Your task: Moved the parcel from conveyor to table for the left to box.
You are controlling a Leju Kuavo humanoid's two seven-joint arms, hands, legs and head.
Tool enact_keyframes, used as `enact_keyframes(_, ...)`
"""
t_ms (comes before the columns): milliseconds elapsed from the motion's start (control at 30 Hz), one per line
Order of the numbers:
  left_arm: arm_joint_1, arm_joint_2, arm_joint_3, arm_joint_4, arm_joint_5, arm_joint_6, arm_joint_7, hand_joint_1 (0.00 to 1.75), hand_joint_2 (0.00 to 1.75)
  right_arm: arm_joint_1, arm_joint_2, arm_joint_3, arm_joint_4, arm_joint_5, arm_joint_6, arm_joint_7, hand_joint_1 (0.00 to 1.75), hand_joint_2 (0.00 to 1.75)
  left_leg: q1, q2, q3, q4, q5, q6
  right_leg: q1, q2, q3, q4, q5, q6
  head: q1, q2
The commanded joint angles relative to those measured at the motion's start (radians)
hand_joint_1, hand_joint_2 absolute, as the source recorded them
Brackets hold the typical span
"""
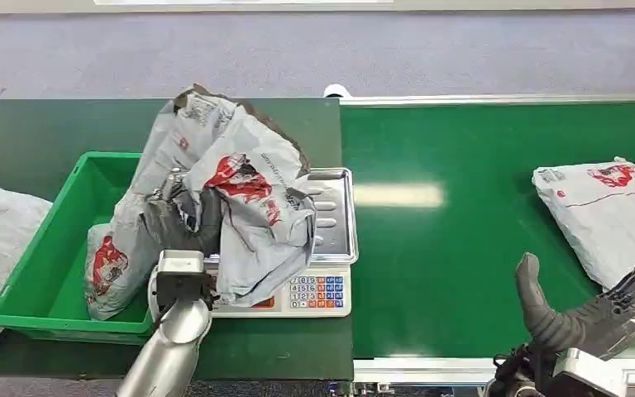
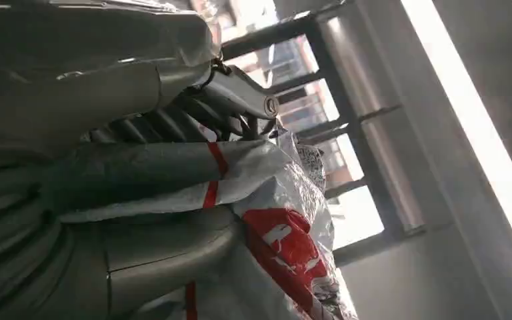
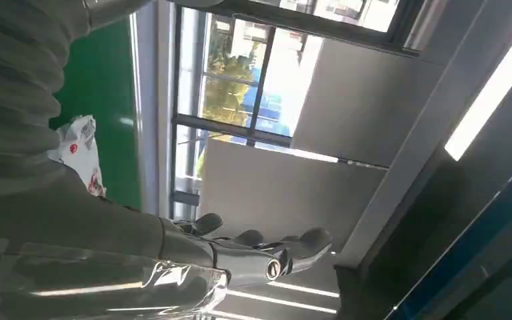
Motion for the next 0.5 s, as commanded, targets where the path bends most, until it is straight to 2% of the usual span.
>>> enact_keyframes(33,0.116,-0.061,0.342,-0.174,-0.129,0.007,0.020,1.75,1.75,0.049,0.041,-0.060,-0.032,0.006,-0.004,-0.007,0.00,1.75,0.000,0.005,0.001,-0.002,0.000,0.000,0.000,0.003,-0.001,-0.002,0.001,-0.001,0.000,0.000)
enact_keyframes(67,0.118,-0.049,0.343,-0.171,-0.113,0.007,0.014,1.75,1.75,0.051,0.041,-0.060,-0.034,0.004,-0.004,-0.008,0.00,1.75,0.000,0.003,0.001,-0.001,0.000,0.000,0.000,0.002,0.000,-0.001,0.001,-0.001,0.000,0.000)
enact_keyframes(133,0.118,-0.096,0.502,-0.173,-0.204,0.007,0.050,1.75,1.75,0.061,0.041,-0.061,-0.036,0.012,-0.004,0.007,0.00,1.75,0.000,0.004,0.001,-0.001,0.000,0.000,0.000,0.003,0.000,-0.001,0.001,-0.001,0.000,0.000)
enact_keyframes(167,0.121,-0.087,0.504,-0.170,-0.194,0.007,0.047,1.75,1.75,0.062,0.041,-0.060,-0.037,0.013,-0.004,0.007,0.00,1.75,0.000,0.004,0.002,-0.002,0.000,0.000,0.001,0.003,0.000,-0.002,0.001,-0.001,0.000,0.000)
enact_keyframes(233,0.112,-0.124,0.634,-0.175,-0.278,0.007,0.076,1.75,1.75,0.069,0.033,-0.050,-0.033,0.013,-0.004,0.022,0.00,1.75,0.000,0.005,0.002,-0.002,0.000,0.000,0.001,0.003,0.000,-0.002,0.001,-0.001,0.000,0.000)
enact_keyframes(267,0.113,-0.119,0.636,-0.171,-0.273,0.007,0.074,1.75,1.75,0.069,0.033,-0.051,-0.032,0.013,-0.004,0.022,0.00,1.75,0.000,0.003,0.001,-0.001,0.000,0.000,0.000,0.002,0.000,-0.001,0.001,-0.001,0.000,0.000)
enact_keyframes(333,0.106,-0.140,0.725,-0.172,-0.311,0.007,0.080,1.75,1.75,0.069,0.029,-0.045,-0.023,0.013,-0.004,0.029,0.00,1.75,0.000,0.003,0.001,-0.001,0.000,0.000,0.000,0.002,0.000,-0.001,0.001,-0.001,0.000,0.000)
enact_keyframes(467,0.112,-0.154,0.786,-0.187,-0.326,0.007,0.083,1.75,1.75,0.067,0.021,-0.035,-0.014,0.015,-0.004,0.043,0.00,1.75,0.000,0.006,0.002,-0.003,0.001,0.000,0.000,0.004,0.001,-0.003,0.002,-0.001,0.000,0.000)
enact_keyframes(500,0.118,-0.159,0.800,-0.194,-0.328,0.007,0.086,1.41,1.75,0.064,0.016,-0.029,-0.007,0.015,-0.004,0.048,0.00,1.75,0.000,0.007,0.002,-0.004,0.001,0.000,0.001,0.005,0.001,-0.004,0.002,-0.001,0.000,0.000)
